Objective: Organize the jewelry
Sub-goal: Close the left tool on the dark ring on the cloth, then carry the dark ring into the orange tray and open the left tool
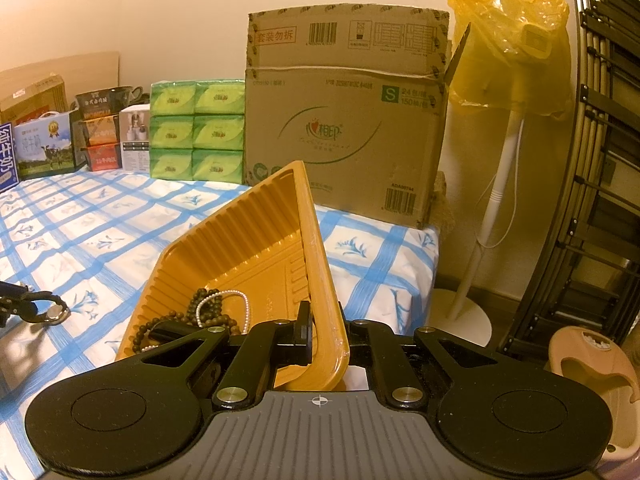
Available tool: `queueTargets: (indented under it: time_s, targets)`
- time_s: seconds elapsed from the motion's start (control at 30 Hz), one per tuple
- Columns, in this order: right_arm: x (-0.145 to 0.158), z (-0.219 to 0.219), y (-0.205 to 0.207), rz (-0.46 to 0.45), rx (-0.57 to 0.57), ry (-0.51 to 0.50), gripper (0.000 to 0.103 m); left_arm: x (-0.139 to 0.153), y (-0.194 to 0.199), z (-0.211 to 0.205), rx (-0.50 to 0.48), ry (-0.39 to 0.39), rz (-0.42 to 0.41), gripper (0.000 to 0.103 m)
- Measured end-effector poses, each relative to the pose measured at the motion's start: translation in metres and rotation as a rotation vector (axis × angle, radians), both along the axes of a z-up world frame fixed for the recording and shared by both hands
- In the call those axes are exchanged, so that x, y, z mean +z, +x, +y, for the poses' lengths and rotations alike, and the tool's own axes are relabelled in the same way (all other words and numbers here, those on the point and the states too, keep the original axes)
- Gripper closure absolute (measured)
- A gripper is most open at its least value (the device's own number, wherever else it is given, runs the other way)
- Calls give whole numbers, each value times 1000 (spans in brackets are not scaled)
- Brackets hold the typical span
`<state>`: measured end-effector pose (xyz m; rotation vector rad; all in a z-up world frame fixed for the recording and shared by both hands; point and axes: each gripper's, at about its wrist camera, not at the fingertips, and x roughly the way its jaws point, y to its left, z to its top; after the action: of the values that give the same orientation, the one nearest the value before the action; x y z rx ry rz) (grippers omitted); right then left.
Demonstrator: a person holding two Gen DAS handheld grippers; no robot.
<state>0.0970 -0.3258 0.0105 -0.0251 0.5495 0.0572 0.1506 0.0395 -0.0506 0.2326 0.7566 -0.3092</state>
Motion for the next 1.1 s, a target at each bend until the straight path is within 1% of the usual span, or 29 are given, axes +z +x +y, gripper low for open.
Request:
queueTargets:
  time_s: [0.03, 0.13, 0.27, 0.5, 0.67, 1.1]
  targets:
    - [0, 0, 0, 0, 0, 0, 95, 1, 0, -1, -3, 2, 2, 86]
    - [0, 0, 0, 0, 1, 1, 95, 3, -2, -4, -13, 14, 11, 89]
    - [0, 0, 0, 0, 0, 0, 95, 10, -8, -10, -5, 11, 7, 89]
    - [2, 0, -1, -3, 3, 1, 95, 21, -15, -17, 18, -33, 9, 89]
    - [2, 0, -1, -2, 2, 2, 95, 28, -19, -23, 27, -45, 0, 89]
    - [1, 0, -1, -2, 3, 1, 95, 43, -21, -41, 6, -68, -19, 89]
